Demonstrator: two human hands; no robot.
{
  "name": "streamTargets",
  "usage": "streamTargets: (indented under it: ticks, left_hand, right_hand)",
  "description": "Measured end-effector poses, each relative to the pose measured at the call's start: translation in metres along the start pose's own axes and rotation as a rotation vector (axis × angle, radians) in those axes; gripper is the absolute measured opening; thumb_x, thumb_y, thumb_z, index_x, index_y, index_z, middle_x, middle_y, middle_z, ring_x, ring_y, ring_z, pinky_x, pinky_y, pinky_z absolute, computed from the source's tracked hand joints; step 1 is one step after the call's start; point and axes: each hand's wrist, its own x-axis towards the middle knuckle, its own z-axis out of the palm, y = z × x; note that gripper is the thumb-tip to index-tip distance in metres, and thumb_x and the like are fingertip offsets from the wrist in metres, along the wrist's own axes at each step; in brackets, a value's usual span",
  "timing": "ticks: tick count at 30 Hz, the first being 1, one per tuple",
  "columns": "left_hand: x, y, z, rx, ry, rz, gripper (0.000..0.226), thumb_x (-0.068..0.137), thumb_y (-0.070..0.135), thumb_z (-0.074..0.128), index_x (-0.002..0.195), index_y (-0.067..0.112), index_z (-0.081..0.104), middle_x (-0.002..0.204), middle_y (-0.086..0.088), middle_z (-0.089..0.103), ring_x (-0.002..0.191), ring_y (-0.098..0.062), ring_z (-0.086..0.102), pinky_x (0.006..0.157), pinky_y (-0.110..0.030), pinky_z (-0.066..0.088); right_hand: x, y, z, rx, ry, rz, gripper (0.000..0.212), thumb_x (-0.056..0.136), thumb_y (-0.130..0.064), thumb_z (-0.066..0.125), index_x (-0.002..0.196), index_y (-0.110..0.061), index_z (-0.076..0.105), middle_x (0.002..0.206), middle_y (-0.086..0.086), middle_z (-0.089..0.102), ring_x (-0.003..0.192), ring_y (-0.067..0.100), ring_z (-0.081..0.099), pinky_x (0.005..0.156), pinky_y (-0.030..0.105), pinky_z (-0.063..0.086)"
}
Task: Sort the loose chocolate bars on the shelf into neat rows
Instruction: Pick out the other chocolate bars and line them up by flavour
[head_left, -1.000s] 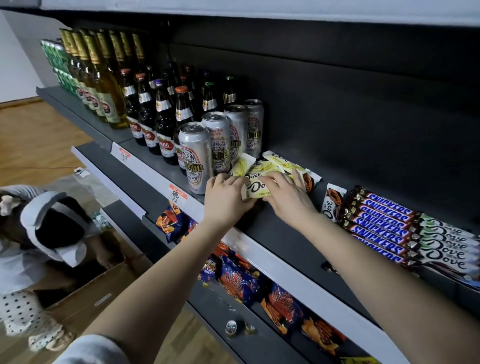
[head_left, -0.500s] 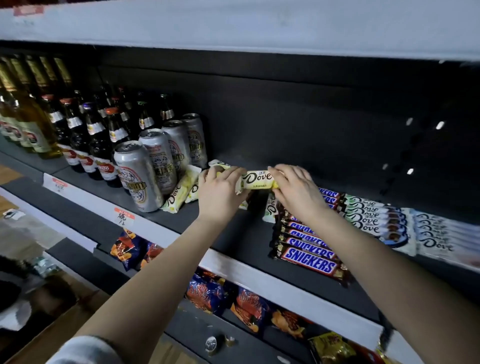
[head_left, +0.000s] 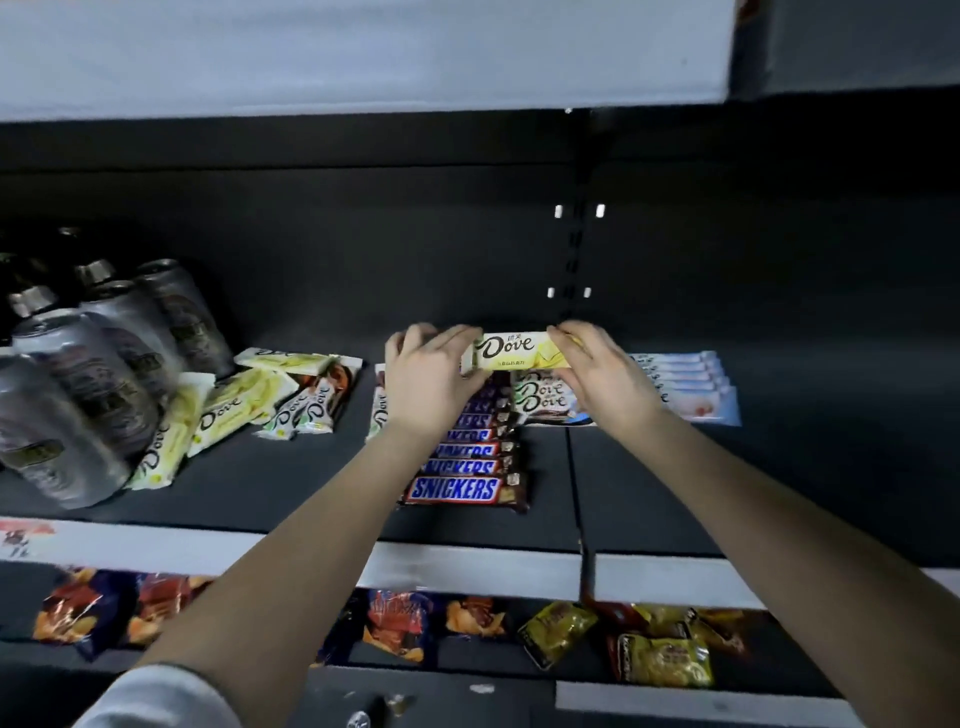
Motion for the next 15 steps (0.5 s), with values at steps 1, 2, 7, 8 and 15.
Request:
streamTargets:
  ticks: [1, 2, 7, 8, 15]
  left_hand:
    - [0.002, 0.013, 0.005, -0.024, -0.004, 0.02, 0.043, 0.077, 0.038, 0.069, 0.117, 0.025, 0.062, 0.117, 0.01, 0.065, 0.108, -0.026, 0.051, 0.094, -0.042, 0.032]
    - [0.004, 0.026, 0.01, -0.047, -0.009, 0.039, 0.043, 0.076, 0.038, 0.069, 0.117, 0.025, 0.062, 0.116, 0.01, 0.066, 0.108, -0.027, 0.051, 0.094, -0.042, 0.032]
    - [0.009, 0.092, 0.032, -0.122, -0.037, 0.104, 0.044, 0.073, 0.039, 0.07, 0.115, 0.026, 0.064, 0.115, 0.011, 0.066, 0.103, -0.024, 0.052, 0.091, -0.034, 0.023]
    - [0.01, 0.105, 0.035, -0.138, -0.061, 0.115, 0.045, 0.074, 0.039, 0.069, 0.117, 0.026, 0.063, 0.117, 0.011, 0.065, 0.104, -0.023, 0.051, 0.092, -0.034, 0.023]
    - [0.007, 0.194, 0.056, -0.228, -0.192, 0.187, 0.046, 0.078, 0.044, 0.065, 0.12, 0.028, 0.06, 0.121, 0.011, 0.063, 0.112, -0.023, 0.048, 0.096, -0.038, 0.028]
  right_hand:
    - [-0.01, 0.011, -0.006, -0.018, 0.012, 0.007, 0.052, 0.077, -0.006, 0.073, 0.123, 0.003, 0.052, 0.117, 0.02, 0.056, 0.107, 0.031, 0.055, 0.065, 0.044, 0.058]
    - [-0.019, 0.021, -0.012, -0.028, 0.025, 0.015, 0.051, 0.077, -0.005, 0.073, 0.123, 0.003, 0.052, 0.116, 0.02, 0.056, 0.109, 0.028, 0.05, 0.064, 0.042, 0.058]
    - [-0.07, 0.065, -0.046, -0.155, 0.004, 0.095, 0.056, 0.069, -0.002, 0.078, 0.121, -0.001, 0.055, 0.115, 0.012, 0.055, 0.11, 0.019, 0.042, 0.077, 0.032, 0.056]
    - [-0.08, 0.074, -0.05, -0.153, -0.017, 0.123, 0.06, 0.067, 0.004, 0.077, 0.122, 0.0, 0.054, 0.117, 0.013, 0.053, 0.112, 0.02, 0.041, 0.078, 0.033, 0.056]
    - [-0.148, 0.123, -0.089, -0.23, -0.111, 0.277, 0.07, 0.055, 0.022, 0.066, 0.121, 0.004, 0.054, 0.121, 0.022, 0.054, 0.115, 0.038, 0.053, 0.087, 0.043, 0.053]
